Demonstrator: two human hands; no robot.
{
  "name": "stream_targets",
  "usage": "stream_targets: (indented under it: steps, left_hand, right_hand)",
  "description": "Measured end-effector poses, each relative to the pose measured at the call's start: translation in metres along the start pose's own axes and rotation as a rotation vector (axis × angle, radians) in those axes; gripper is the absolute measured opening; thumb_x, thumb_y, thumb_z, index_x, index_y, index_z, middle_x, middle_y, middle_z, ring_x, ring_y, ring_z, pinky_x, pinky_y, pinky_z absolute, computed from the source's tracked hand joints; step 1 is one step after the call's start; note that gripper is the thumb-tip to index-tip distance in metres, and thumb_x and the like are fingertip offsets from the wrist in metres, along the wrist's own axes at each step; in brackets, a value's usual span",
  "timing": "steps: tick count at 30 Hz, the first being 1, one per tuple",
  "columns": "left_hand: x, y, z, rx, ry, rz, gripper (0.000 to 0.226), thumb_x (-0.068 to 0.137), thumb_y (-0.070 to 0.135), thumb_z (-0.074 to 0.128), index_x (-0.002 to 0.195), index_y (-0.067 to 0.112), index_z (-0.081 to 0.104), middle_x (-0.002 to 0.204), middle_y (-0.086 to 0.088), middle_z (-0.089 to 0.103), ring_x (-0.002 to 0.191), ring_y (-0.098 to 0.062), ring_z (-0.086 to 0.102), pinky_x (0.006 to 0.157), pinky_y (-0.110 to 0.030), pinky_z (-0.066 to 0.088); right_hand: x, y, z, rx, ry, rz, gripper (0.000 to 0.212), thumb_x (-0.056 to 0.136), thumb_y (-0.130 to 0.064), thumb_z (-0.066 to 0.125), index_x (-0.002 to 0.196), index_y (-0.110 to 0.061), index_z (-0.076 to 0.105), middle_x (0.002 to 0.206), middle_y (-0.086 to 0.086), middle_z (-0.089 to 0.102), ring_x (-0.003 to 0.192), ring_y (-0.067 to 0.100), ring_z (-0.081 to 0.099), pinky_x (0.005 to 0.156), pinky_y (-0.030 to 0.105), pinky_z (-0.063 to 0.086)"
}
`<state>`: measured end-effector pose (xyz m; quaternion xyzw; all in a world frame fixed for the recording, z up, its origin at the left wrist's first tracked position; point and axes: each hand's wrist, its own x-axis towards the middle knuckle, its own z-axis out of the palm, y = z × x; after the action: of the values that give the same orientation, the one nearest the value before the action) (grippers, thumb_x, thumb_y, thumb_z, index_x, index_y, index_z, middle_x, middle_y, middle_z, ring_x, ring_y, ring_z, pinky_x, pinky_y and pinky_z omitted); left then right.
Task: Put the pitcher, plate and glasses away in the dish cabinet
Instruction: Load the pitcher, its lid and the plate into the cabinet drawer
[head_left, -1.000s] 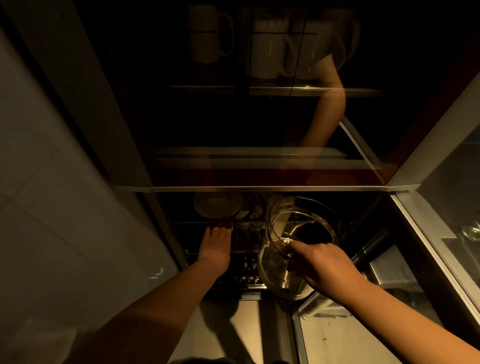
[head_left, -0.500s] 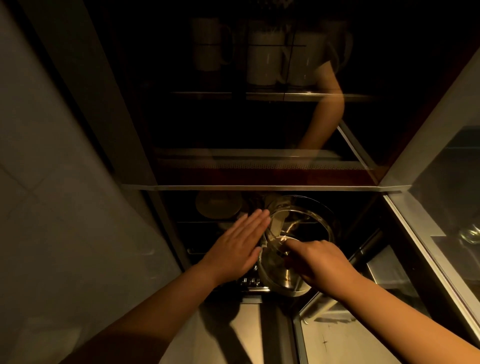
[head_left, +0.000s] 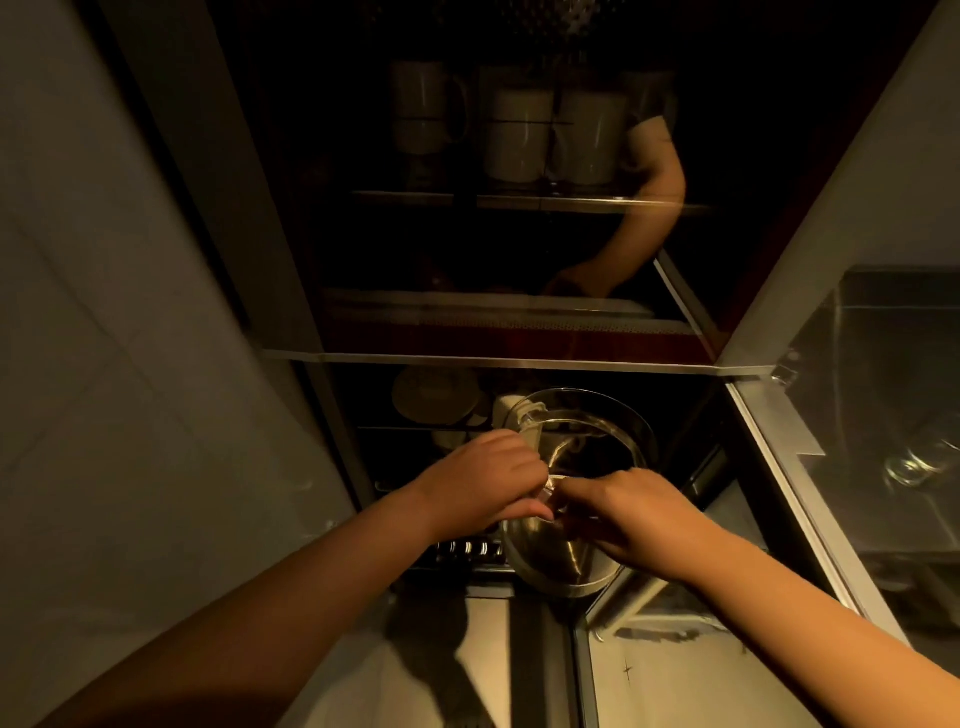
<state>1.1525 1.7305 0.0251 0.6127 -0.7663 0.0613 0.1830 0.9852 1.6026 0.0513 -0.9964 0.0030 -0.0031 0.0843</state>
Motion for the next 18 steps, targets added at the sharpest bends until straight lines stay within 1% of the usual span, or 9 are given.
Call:
stream_targets:
  steps: [2,4,6,9,12,13,15,17,18]
  left_hand:
    - [0.003,0.007,-0.002,0.013,0.016,-0.006,0.021,0.087,0.038,0.057,0.084,0.018,0.054,0.082,0.002,0.057,0.081,-0.013,0.053,0.081,-0.024,0.038]
    - [0.004,0.013,-0.004,0.017,0.022,-0.016,0.021,0.088,0.039,0.055,0.085,0.018,0.055,0.082,0.003,0.058,0.079,-0.012,0.053,0.079,-0.022,0.035]
    - [0.005,0.021,-0.004,0.018,0.037,-0.026,0.022,0.088,0.039,0.056,0.084,0.018,0.055,0.081,0.003,0.057,0.076,-0.011,0.052,0.076,-0.021,0.035]
    - [0.004,0.032,-0.008,0.044,0.07,-0.039,0.021,0.086,0.04,0.058,0.082,0.02,0.053,0.078,0.005,0.056,0.073,-0.009,0.052,0.072,-0.02,0.036]
    - [0.003,0.04,-0.016,0.023,0.079,-0.094,0.021,0.088,0.042,0.054,0.08,0.023,0.051,0.076,0.009,0.053,0.07,-0.005,0.048,0.067,-0.018,0.035]
    - [0.003,0.042,-0.019,-0.002,0.069,-0.128,0.021,0.088,0.043,0.054,0.08,0.024,0.05,0.075,0.011,0.051,0.07,-0.003,0.046,0.064,-0.019,0.036]
    - [0.002,0.046,-0.024,-0.022,0.055,-0.189,0.02,0.088,0.042,0.057,0.08,0.025,0.05,0.075,0.013,0.05,0.068,-0.002,0.045,0.059,-0.019,0.038]
    - [0.001,0.052,-0.027,-0.006,0.07,-0.219,0.02,0.088,0.042,0.057,0.08,0.025,0.051,0.073,0.014,0.05,0.063,0.0,0.044,0.054,-0.013,0.032]
    - [0.0,0.055,-0.028,0.01,0.083,-0.229,0.021,0.088,0.043,0.056,0.079,0.024,0.051,0.071,0.015,0.049,0.06,0.0,0.042,0.052,-0.011,0.028]
  right_hand:
    - [-0.005,0.001,-0.007,0.007,0.016,-0.01,0.019,0.092,-0.04,0.051,0.11,-0.032,0.055,0.091,-0.009,0.067,0.08,0.009,0.062,0.062,0.02,0.038]
    - [-0.011,0.002,-0.01,-0.004,0.052,-0.019,0.02,0.093,-0.043,0.049,0.106,-0.031,0.057,0.092,-0.01,0.066,0.08,0.009,0.061,0.061,0.019,0.033]
    - [-0.016,0.003,-0.013,-0.005,0.08,-0.024,0.019,0.091,-0.044,0.05,0.1,-0.029,0.058,0.088,-0.01,0.063,0.078,0.009,0.06,0.061,0.019,0.033]
    - [-0.022,0.001,-0.017,0.009,0.105,-0.015,0.018,0.089,-0.046,0.053,0.095,-0.029,0.058,0.085,-0.013,0.06,0.078,0.006,0.058,0.061,0.018,0.037]
    - [-0.025,0.002,-0.022,0.059,0.157,0.006,0.022,0.083,-0.048,0.058,0.092,-0.028,0.062,0.086,-0.015,0.061,0.08,0.003,0.056,0.066,0.021,0.045]
    - [-0.025,0.003,-0.024,0.097,0.186,0.005,0.022,0.081,-0.048,0.059,0.089,-0.028,0.062,0.084,-0.017,0.059,0.08,0.001,0.054,0.067,0.02,0.044]
    - [-0.025,0.004,-0.026,0.163,0.25,-0.019,0.022,0.079,-0.049,0.058,0.086,-0.029,0.061,0.081,-0.022,0.052,0.079,-0.004,0.049,0.068,0.015,0.039]
    - [-0.027,0.004,-0.024,0.172,0.3,-0.044,0.025,0.08,-0.051,0.055,0.088,-0.027,0.059,0.083,-0.022,0.049,0.08,-0.003,0.046,0.07,0.012,0.035]
    - [-0.028,0.004,-0.023,0.167,0.315,-0.05,0.027,0.082,-0.052,0.053,0.092,-0.027,0.058,0.086,-0.021,0.049,0.083,-0.002,0.046,0.072,0.013,0.037]
